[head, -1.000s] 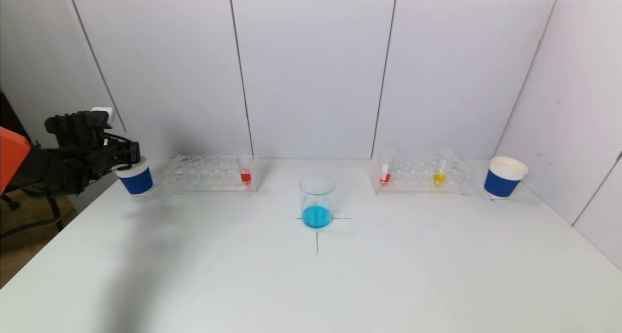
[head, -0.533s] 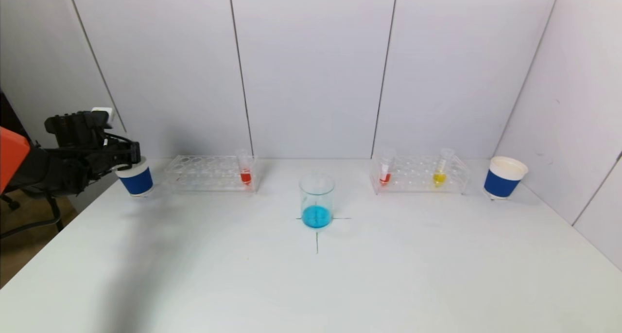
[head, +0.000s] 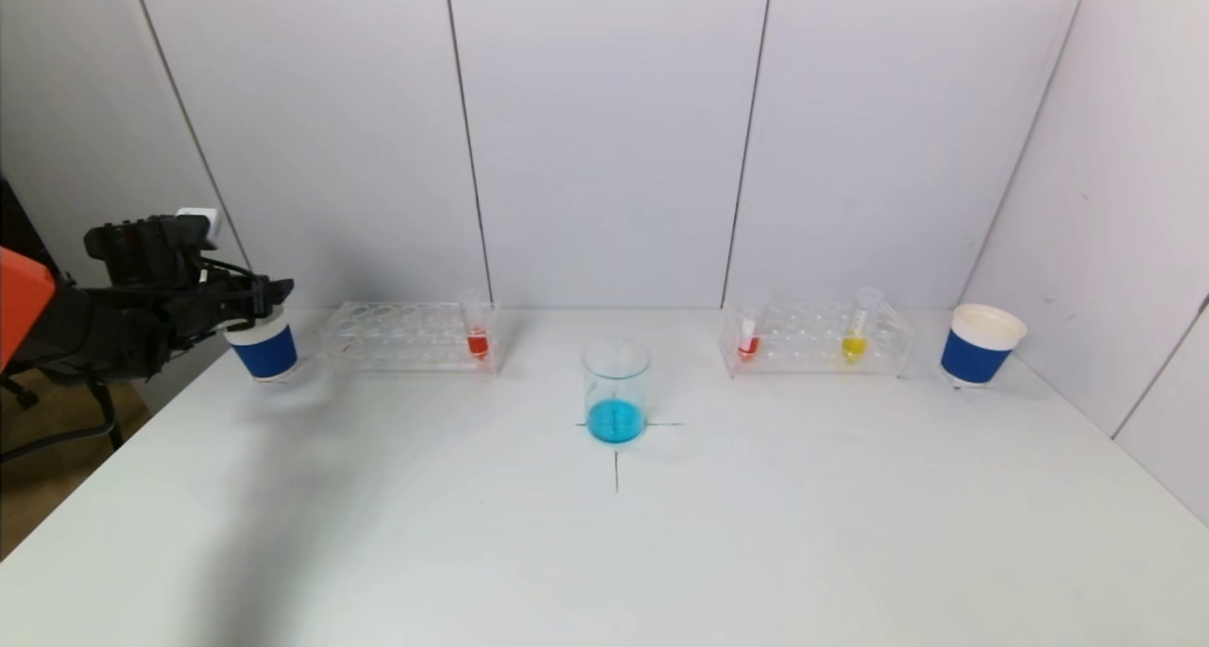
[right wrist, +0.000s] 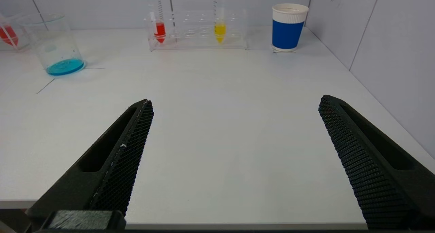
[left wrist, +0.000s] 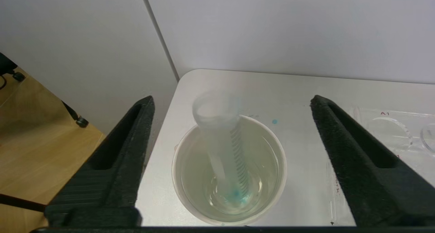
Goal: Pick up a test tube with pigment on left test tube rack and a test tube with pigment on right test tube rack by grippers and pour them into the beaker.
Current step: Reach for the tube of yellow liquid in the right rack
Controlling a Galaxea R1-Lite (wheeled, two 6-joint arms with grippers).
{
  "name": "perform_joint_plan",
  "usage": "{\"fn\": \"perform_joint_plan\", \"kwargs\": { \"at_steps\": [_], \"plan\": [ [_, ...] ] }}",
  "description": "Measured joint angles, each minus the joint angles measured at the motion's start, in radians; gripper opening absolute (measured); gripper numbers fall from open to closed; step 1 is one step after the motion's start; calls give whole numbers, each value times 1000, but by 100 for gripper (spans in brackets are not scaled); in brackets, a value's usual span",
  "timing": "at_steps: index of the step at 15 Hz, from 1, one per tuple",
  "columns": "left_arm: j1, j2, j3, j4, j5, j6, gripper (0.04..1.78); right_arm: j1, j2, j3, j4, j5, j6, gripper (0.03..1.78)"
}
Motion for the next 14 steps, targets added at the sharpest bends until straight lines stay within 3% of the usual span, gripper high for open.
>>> {"fn": "perform_joint_plan", "kwargs": {
  "at_steps": [3,8,14],
  "plan": [
    [0,-23,13,4,-7,0,177,0,0,0,0,0,0,177],
    [-8,-130,82,10,-31,0,176,0,0,0,0,0,0,177],
    [-47,-430,341,8,-58,2,176,0,0,0,0,0,0,177]
  ]
}}
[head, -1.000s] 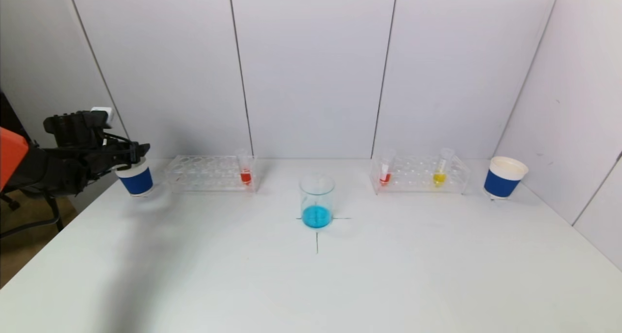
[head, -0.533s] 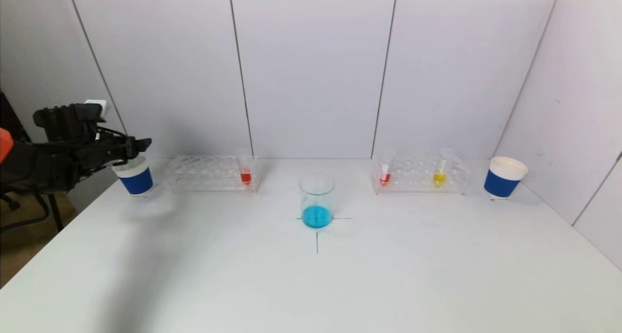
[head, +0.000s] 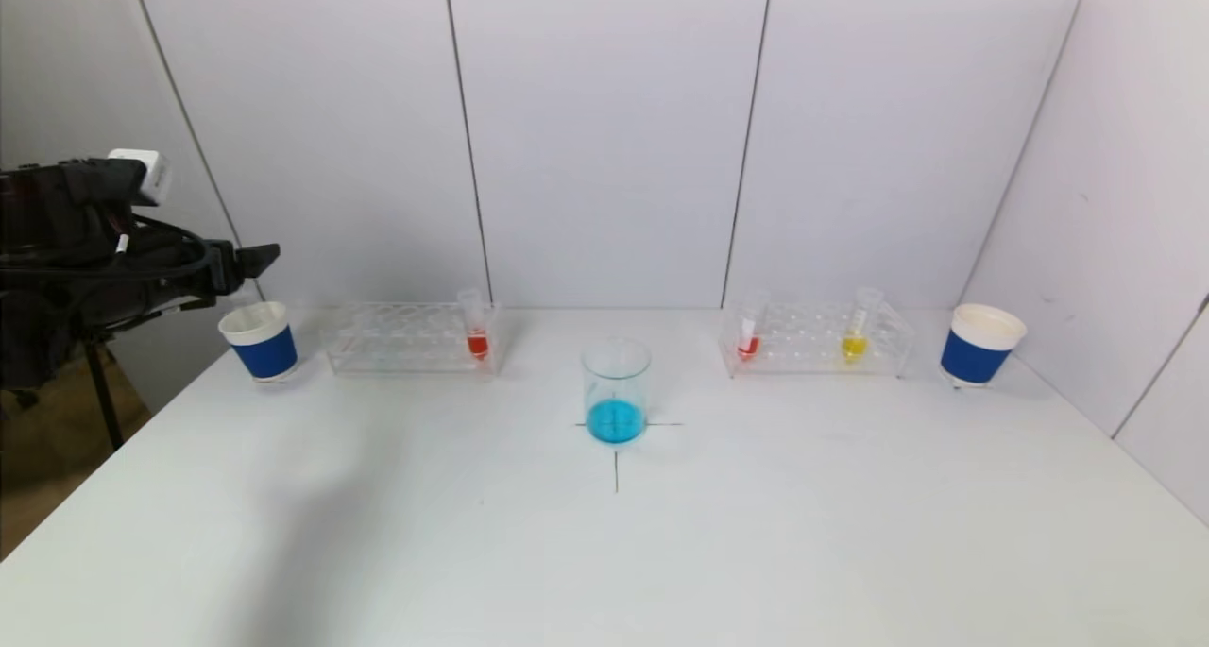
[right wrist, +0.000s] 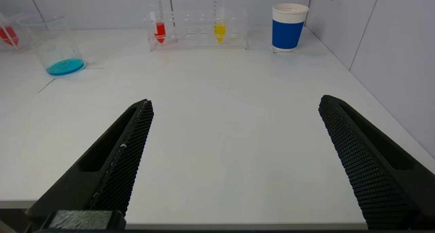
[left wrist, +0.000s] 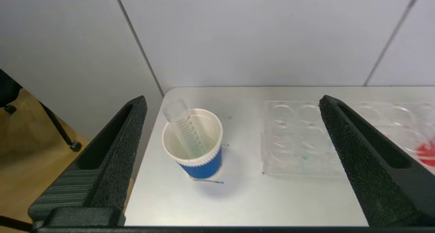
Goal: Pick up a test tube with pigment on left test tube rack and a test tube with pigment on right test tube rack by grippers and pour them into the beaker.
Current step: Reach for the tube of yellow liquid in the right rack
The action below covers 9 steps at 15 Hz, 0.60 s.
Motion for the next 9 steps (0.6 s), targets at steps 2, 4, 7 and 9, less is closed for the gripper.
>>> {"fn": "perform_joint_plan", "kwargs": {
  "at_steps": [2,4,7,9],
  "plan": [
    [-17,-141,123,2,-2,0,176,0,0,0,0,0,0,177],
    [-38,-296,254,12,-4,0,176,0,0,0,0,0,0,177],
    [-73,-517,403,81,-13,-2,176,0,0,0,0,0,0,177],
    [-96,-650,470,151,-16,-3,176,0,0,0,0,0,0,177]
  ]
}}
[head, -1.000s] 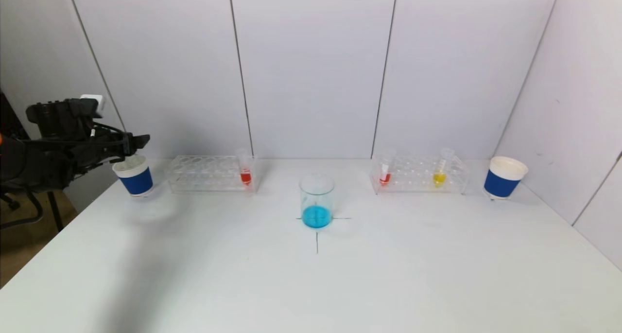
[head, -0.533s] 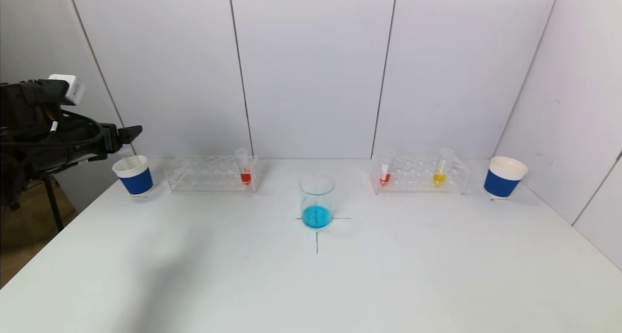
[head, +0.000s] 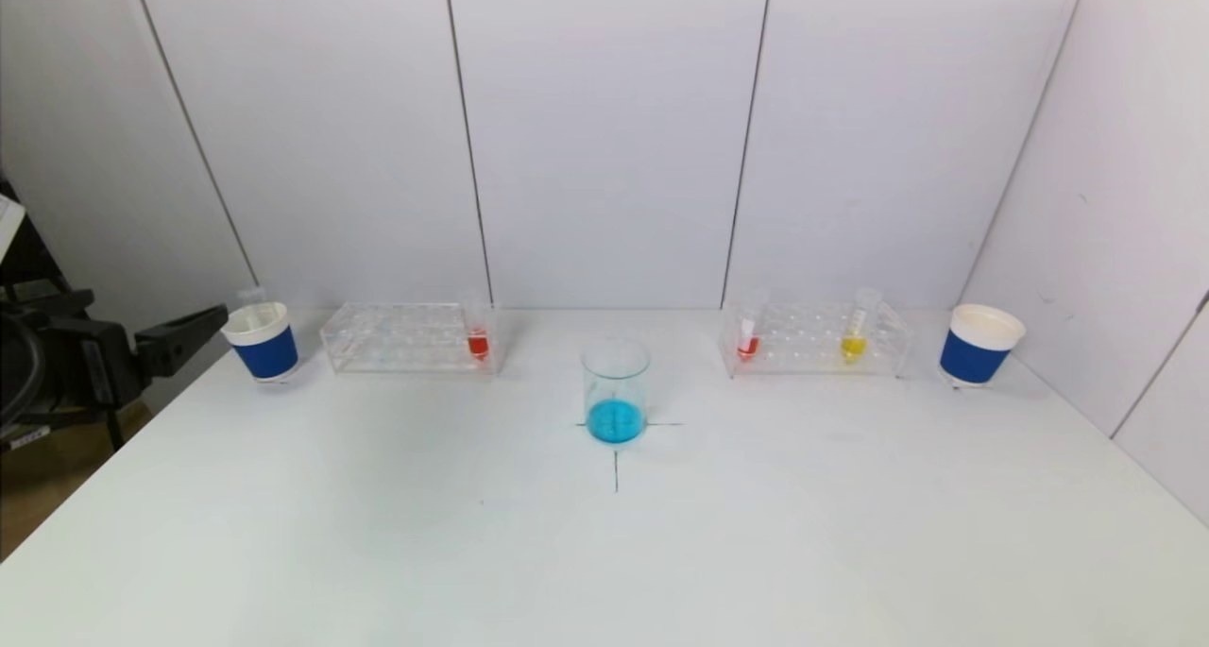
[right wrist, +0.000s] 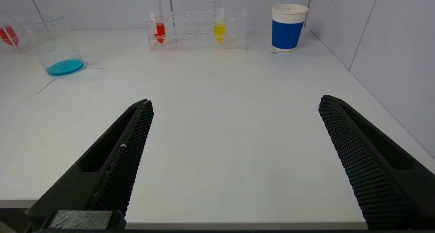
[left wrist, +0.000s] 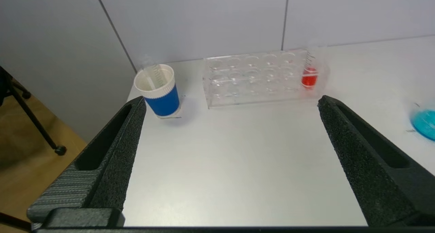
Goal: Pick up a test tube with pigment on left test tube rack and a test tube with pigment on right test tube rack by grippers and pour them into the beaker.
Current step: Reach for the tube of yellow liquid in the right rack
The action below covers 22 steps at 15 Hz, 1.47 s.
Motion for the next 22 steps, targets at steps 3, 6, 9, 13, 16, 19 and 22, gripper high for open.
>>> {"fn": "perform_joint_plan", "kwargs": {
  "at_steps": [3,6,9,13,16,19,22],
  "plan": [
    [-22,-196,78,114,-2,0,176,0,0,0,0,0,0,177],
    [-37,-385,119,273,-23,-21,176,1,0,0,0,0,0,177],
    [-42,-557,133,455,-71,-70,176,1,0,0,0,0,0,177],
    [-44,-740,174,566,-57,-78,176,0,0,0,0,0,0,177],
    [-44,-841,208,602,39,-79,176,0,0,0,0,0,0,177],
    [-45,-877,224,602,131,-79,176,0,0,0,0,0,0,177],
    [-46,-889,247,604,134,-74,176,0,0,0,0,0,0,177]
  ]
}}
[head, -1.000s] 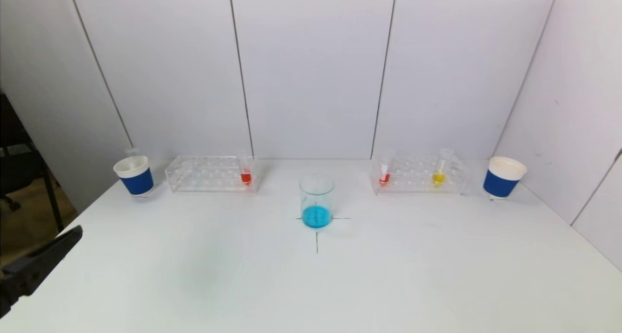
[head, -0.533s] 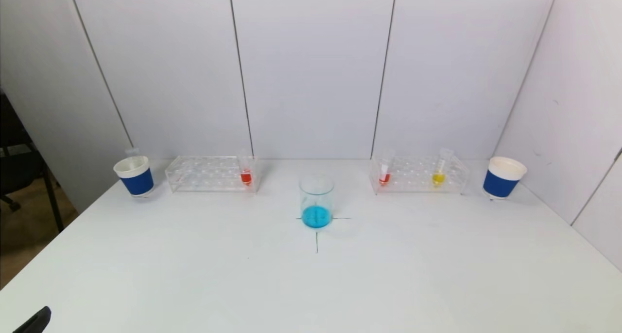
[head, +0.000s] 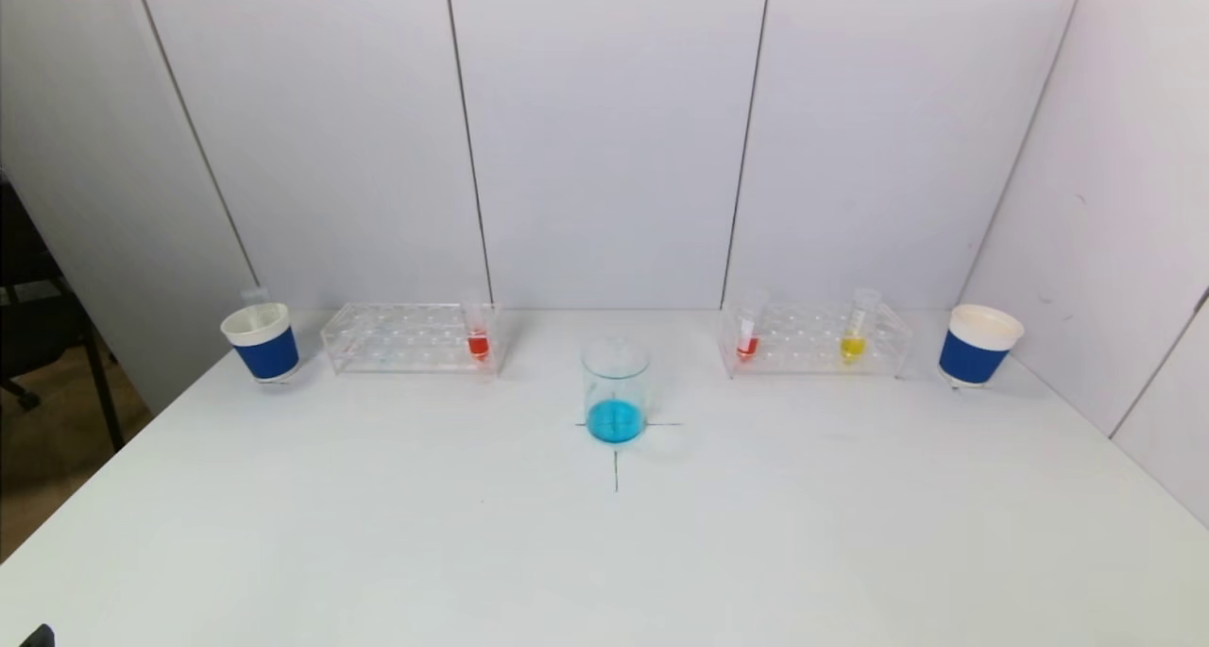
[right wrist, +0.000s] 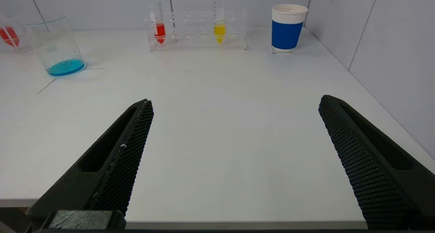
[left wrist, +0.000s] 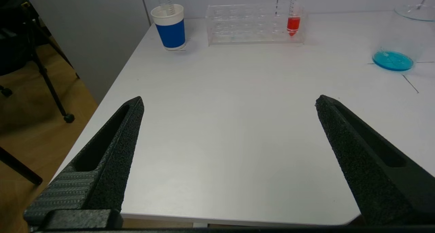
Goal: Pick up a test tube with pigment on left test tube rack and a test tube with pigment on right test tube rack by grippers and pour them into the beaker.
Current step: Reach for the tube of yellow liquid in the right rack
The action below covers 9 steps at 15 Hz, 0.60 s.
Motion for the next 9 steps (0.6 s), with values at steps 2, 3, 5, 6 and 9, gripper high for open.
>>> {"fn": "perform_joint_plan", "kwargs": {
  "at_steps": [2,3,5,6,9],
  "plan": [
    [-5,-3,23,0,3,1,176,0,0,0,0,0,0,177],
    [-22,-7,35,2,3,1,176,0,0,0,0,0,0,177],
    [-61,-39,71,10,5,6,176,0,0,0,0,0,0,177],
    [-72,-61,96,13,8,11,176,0,0,0,0,0,0,177],
    [-89,-130,186,6,28,24,176,0,0,0,0,0,0,177]
  ]
}}
